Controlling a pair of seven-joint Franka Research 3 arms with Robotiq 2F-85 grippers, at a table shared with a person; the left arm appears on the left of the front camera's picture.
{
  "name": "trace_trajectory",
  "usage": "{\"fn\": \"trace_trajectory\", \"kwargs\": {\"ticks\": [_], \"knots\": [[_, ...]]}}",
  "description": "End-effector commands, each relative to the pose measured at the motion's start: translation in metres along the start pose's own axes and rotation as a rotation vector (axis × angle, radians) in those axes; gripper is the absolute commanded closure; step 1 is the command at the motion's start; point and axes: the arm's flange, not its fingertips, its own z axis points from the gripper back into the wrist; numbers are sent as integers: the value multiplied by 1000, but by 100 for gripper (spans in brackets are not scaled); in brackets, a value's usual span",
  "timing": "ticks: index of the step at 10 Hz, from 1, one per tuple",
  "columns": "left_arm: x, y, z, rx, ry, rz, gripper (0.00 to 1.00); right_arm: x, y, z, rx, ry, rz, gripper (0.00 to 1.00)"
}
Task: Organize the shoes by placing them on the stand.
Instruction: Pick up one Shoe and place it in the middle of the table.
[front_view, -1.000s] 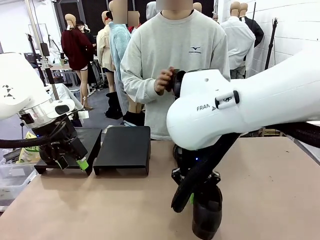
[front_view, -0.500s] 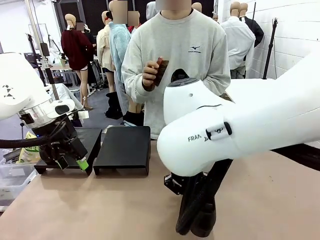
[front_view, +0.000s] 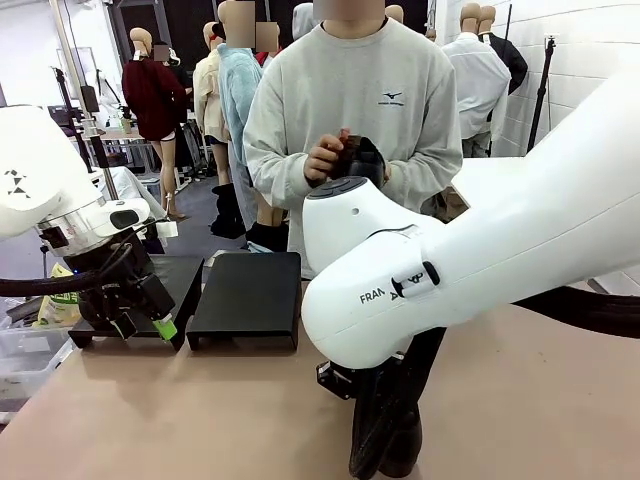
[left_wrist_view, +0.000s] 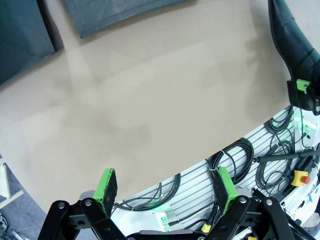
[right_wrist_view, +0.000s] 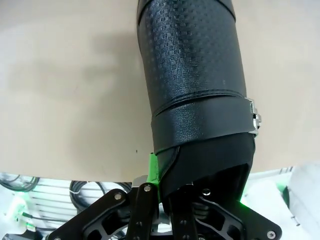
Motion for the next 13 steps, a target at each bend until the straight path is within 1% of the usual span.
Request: {"fn": "trace_trajectory", "kwargs": {"ticks": [1,3,4,6,8,9,11,13], "knots": [[0,0,0,-3,-1,4,0,11,11,-3,4,-31,-19,100],[0,0,0,-3,-1,4,0,17,12,-11,16,-12,-24,100],[0,0,0,-3,-1,4,0,17,13,-12,22,-7,-23,92],[0,0,0,-3,-1,4,0,18,12,-17,20,14,3,54],[0,0,0,-3,-1,4,0,19,8,-16,50,28,21,16],[0,0,0,-3,-1,4,0,18,6,-12,59,23,18,0],[0,0,0,-3,-1,4,0,15,-2,-2,78,4,11,0],[0,0,0,-3,-1,4,0,10,-21,14,155,19,12,0]]}}
